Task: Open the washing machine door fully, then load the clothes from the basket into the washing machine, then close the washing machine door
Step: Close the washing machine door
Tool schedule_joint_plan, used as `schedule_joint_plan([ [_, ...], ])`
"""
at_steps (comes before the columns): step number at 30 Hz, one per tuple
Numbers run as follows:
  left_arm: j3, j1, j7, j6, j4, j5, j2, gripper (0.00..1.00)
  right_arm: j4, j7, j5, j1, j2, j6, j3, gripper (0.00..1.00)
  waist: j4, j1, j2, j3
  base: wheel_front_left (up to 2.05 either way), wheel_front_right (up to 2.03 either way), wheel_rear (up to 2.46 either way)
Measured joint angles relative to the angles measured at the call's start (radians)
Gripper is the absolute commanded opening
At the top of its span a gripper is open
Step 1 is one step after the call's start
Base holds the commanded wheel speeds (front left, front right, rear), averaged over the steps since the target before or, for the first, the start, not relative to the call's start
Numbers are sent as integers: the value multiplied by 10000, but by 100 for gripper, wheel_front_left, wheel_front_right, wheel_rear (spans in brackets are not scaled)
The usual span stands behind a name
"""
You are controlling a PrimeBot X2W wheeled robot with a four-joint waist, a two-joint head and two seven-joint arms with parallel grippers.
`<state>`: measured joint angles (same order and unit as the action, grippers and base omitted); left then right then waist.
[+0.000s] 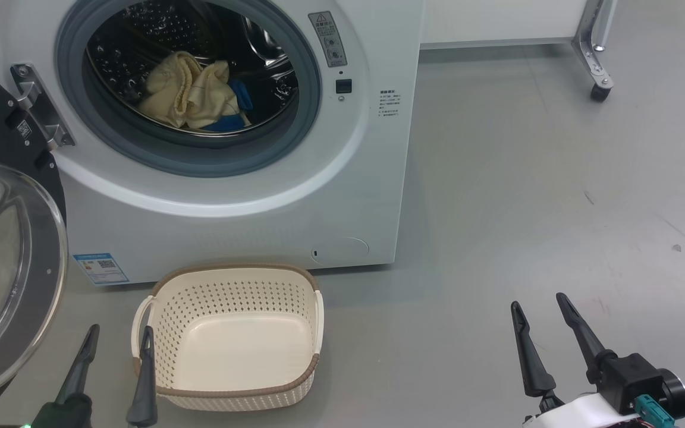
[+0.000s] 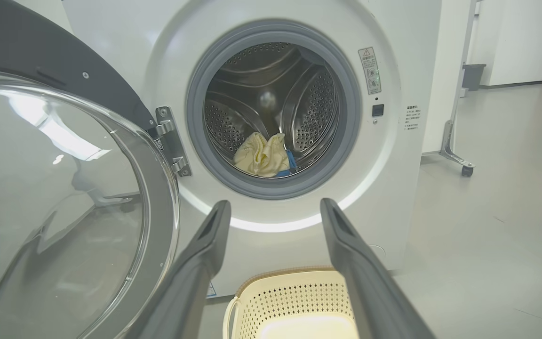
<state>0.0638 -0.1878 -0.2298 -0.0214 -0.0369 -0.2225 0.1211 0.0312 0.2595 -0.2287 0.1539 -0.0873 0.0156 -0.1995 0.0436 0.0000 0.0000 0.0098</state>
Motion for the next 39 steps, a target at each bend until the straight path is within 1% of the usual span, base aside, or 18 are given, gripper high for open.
schedule_joint_plan([
  [15, 12, -19, 94, -12, -46, 27, 33, 100, 21, 0, 0, 22, 25, 0, 21, 100, 7, 0, 0, -62, -11, 11, 0],
  [23, 73, -19, 148, -12, -67, 33, 40, 100, 21, 0, 0, 44, 75, -4, 115, 100, 119, 0, 0, -71, 0, 0, 0],
  [32, 148, -13, 199, -12, -134, 40, 35, 100, -96, 0, 12, 195, 65, -6, 242, 100, 574, 0, 0, 6, 0, 0, 0],
  [39, 151, -9, 221, -82, -144, -46, -107, 100, -151, 0, 44, 189, -48, 8, 230, 100, 1216, 1, 0, 151, 0, 0, 0],
])
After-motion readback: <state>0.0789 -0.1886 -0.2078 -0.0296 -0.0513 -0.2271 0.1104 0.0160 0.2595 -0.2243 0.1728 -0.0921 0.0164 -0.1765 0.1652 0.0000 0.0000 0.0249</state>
